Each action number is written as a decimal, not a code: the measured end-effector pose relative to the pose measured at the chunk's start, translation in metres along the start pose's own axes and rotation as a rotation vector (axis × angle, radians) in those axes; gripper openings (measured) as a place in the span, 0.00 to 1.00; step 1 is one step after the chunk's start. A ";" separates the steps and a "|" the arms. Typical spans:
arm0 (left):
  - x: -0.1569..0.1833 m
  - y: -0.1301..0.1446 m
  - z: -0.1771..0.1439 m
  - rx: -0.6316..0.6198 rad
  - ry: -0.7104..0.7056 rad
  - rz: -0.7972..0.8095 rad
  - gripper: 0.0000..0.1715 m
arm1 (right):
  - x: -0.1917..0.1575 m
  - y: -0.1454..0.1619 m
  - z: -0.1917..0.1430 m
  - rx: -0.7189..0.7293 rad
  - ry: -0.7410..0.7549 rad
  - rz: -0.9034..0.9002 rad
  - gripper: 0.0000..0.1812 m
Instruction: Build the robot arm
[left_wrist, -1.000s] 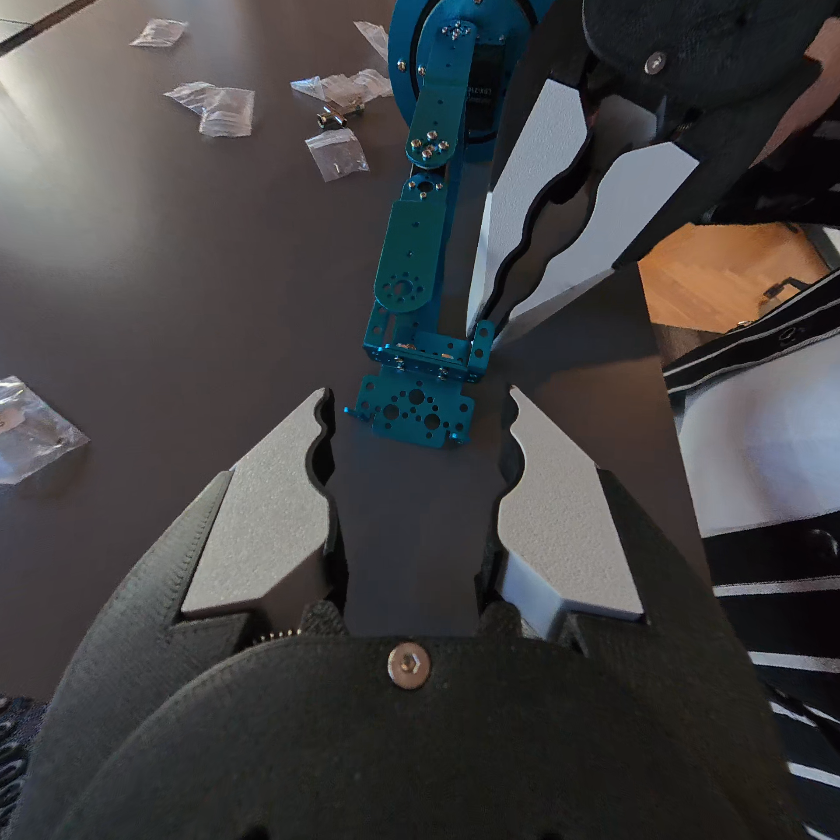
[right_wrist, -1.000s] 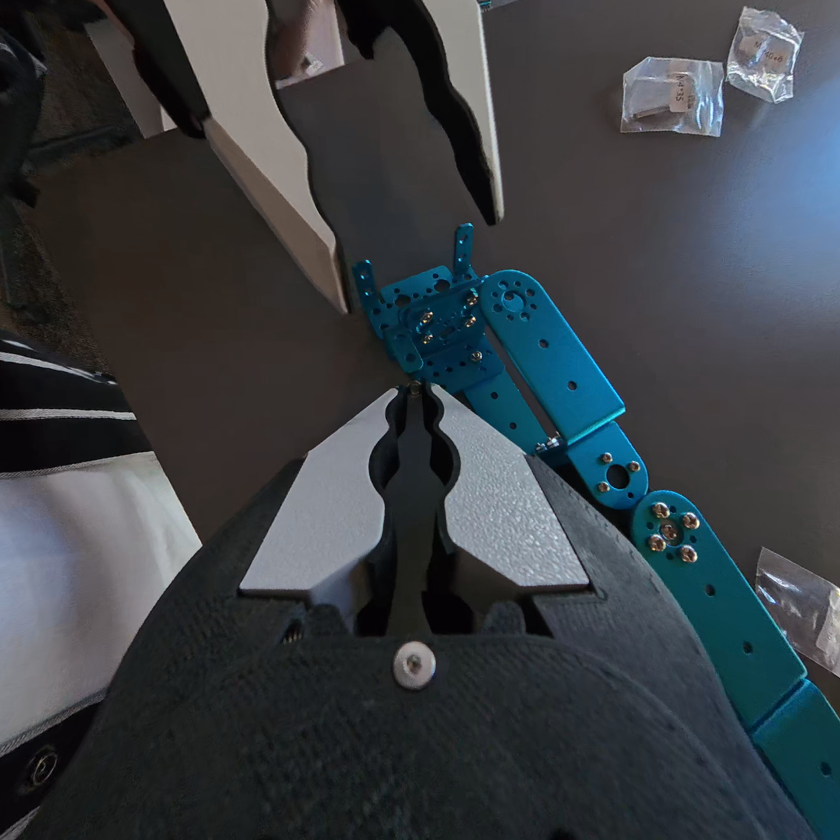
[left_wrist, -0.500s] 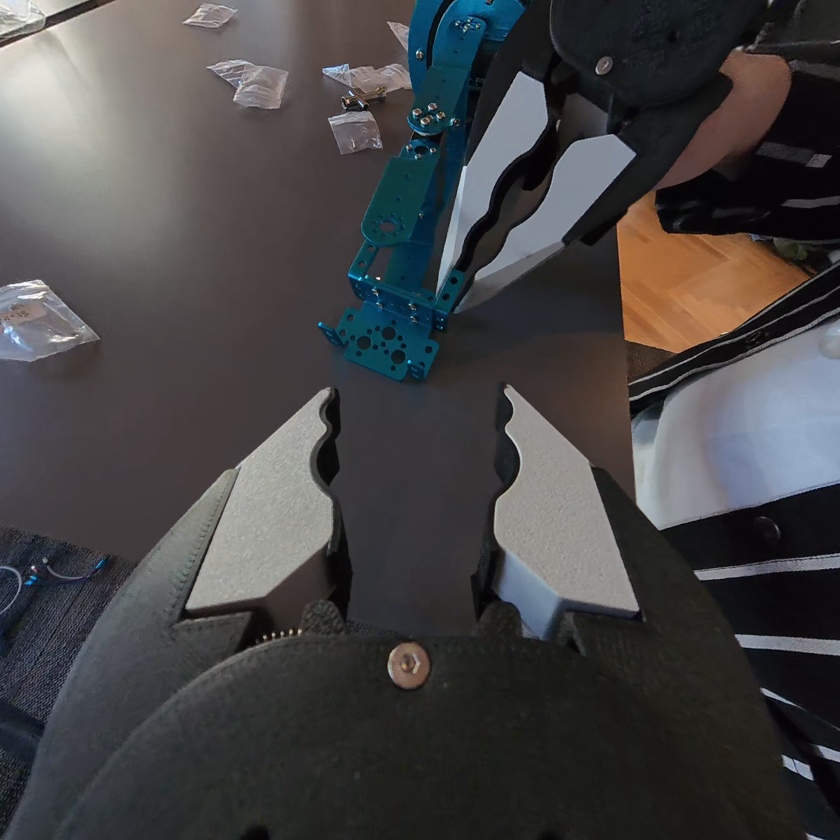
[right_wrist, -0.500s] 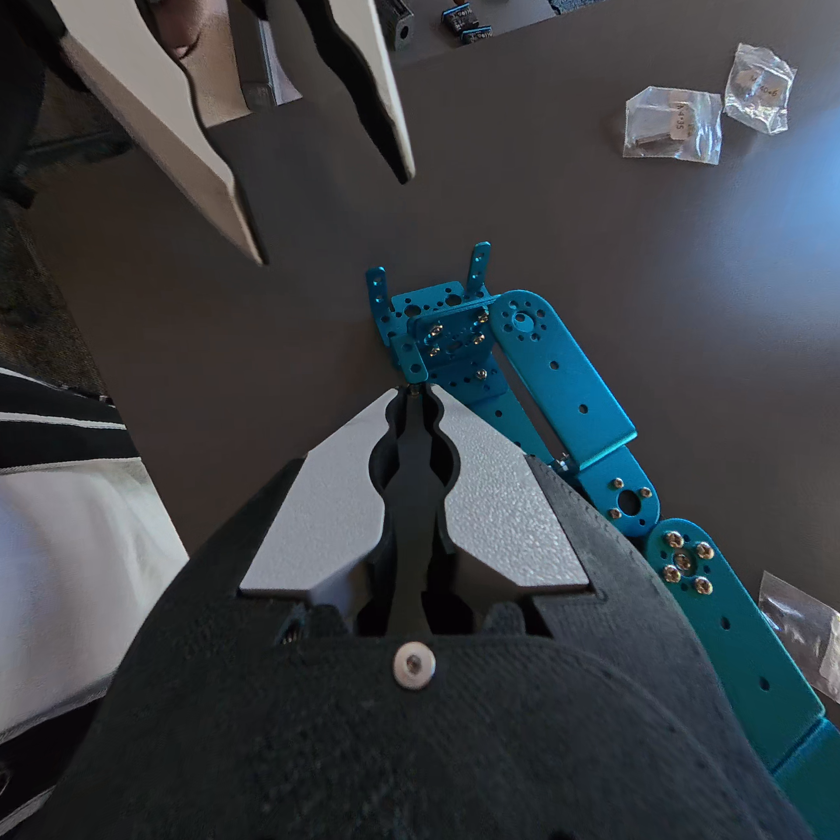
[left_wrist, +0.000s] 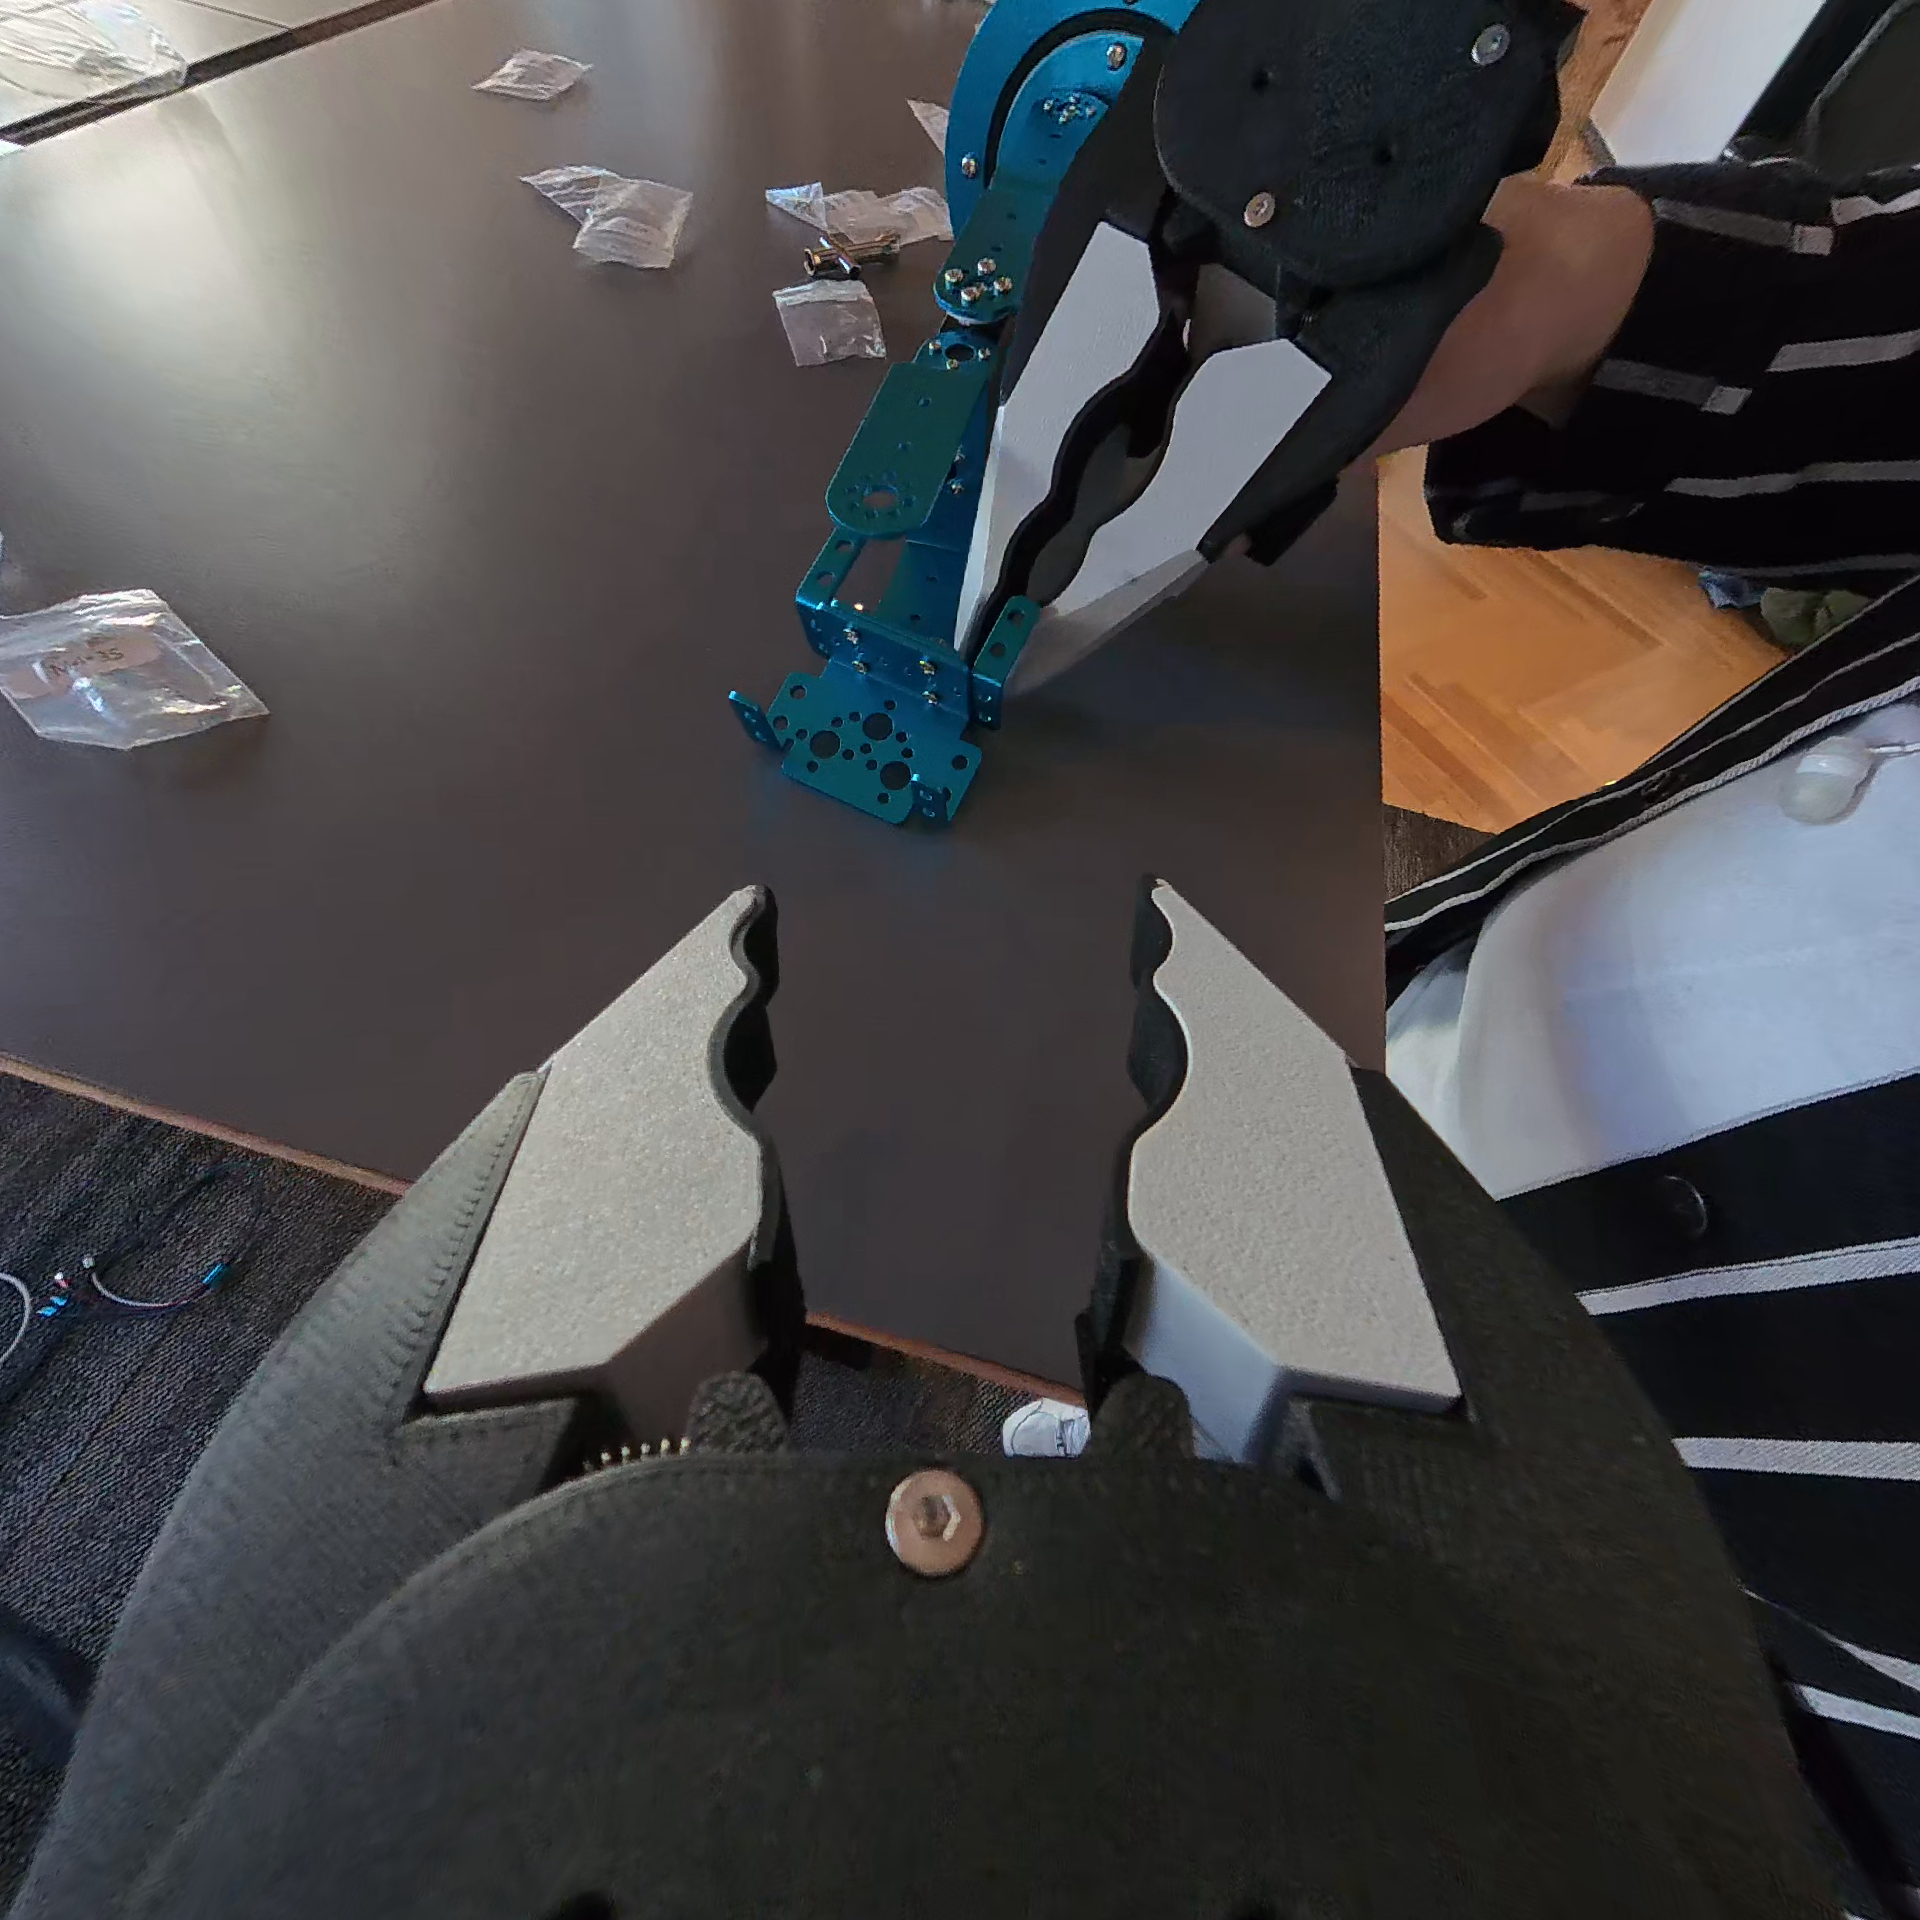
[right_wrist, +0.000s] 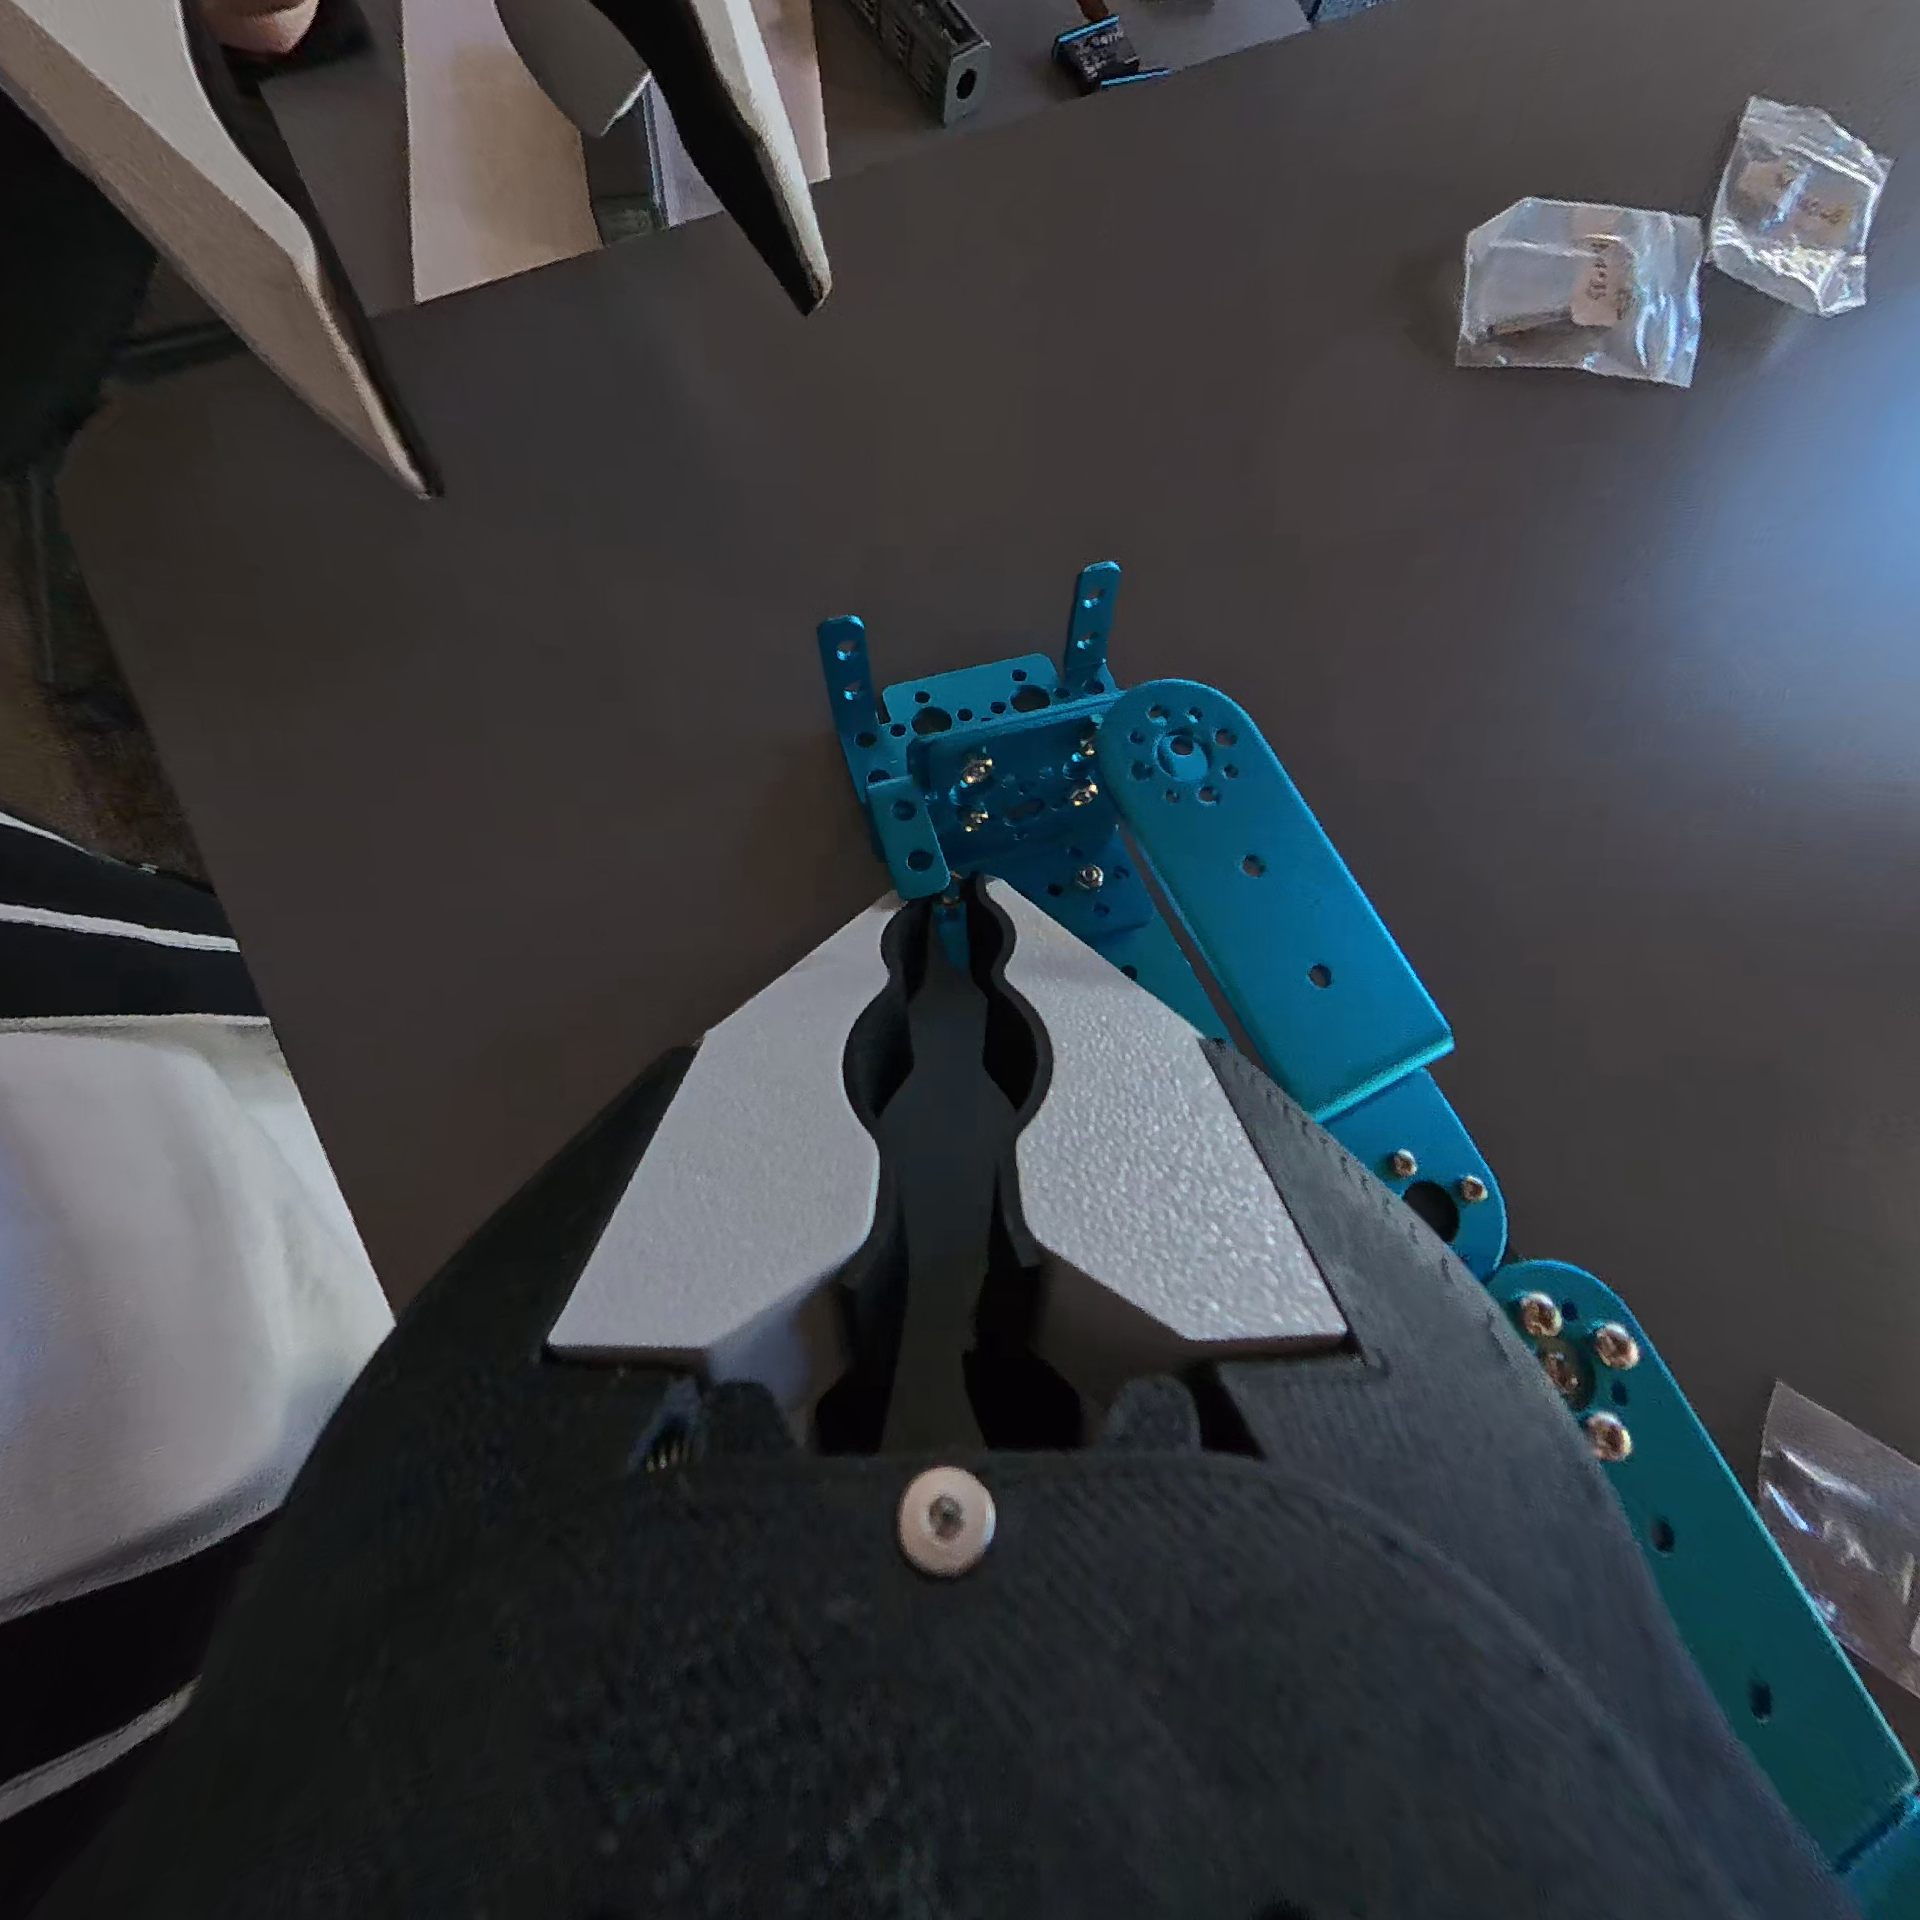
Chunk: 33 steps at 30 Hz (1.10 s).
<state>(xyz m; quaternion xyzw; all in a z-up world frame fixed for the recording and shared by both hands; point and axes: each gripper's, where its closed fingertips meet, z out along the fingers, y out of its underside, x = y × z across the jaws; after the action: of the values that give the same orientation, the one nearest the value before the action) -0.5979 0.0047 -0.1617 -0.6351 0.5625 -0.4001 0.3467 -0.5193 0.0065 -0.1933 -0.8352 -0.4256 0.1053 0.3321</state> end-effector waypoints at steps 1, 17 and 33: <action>0.000 0.000 -0.001 0.002 0.001 -0.001 0.39 | 0.001 0.001 0.001 -0.007 0.003 -0.007 0.04; -0.004 0.003 -0.005 0.016 -0.008 -0.030 0.39 | -0.003 0.000 0.005 -0.005 -0.048 -0.018 0.04; -0.010 0.002 -0.007 0.029 -0.014 -0.046 0.39 | -0.002 -0.001 0.003 0.020 -0.084 0.011 0.05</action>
<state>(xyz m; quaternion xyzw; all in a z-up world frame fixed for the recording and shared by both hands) -0.6054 0.0142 -0.1614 -0.6456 0.5394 -0.4117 0.3503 -0.5231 0.0065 -0.1948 -0.8291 -0.4333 0.1465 0.3214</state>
